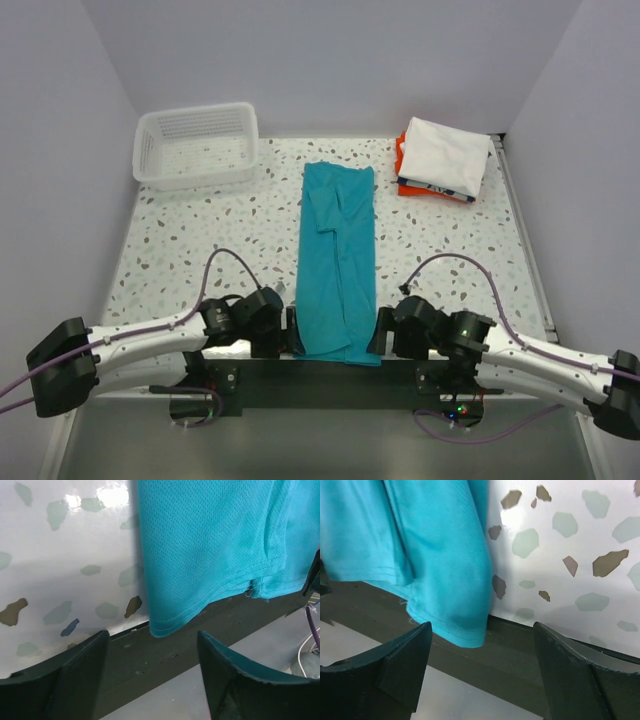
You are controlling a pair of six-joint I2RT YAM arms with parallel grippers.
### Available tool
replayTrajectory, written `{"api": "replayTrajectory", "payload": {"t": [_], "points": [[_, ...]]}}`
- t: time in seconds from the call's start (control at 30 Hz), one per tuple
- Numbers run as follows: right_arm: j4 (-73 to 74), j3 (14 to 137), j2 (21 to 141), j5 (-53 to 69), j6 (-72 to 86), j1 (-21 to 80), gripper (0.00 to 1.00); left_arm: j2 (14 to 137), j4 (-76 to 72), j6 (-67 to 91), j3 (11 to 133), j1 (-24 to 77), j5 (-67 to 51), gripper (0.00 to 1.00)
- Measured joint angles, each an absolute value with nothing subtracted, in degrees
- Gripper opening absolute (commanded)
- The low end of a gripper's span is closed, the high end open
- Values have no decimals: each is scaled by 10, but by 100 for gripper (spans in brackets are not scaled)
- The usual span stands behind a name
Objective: Fold and stack the t-shirts
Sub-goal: Fold the tshirt
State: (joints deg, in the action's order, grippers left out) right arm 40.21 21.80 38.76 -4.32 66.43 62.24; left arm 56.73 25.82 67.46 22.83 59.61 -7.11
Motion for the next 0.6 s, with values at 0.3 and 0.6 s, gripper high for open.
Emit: {"api": "replayTrajectory", "payload": {"t": [0.3,0.6], "points": [[324,206,470,4,662,622,68,614,208,695,227,601,-79,53],[256,197,510,33,664,622,44,635,172,695,218,601,-80,23]]}}
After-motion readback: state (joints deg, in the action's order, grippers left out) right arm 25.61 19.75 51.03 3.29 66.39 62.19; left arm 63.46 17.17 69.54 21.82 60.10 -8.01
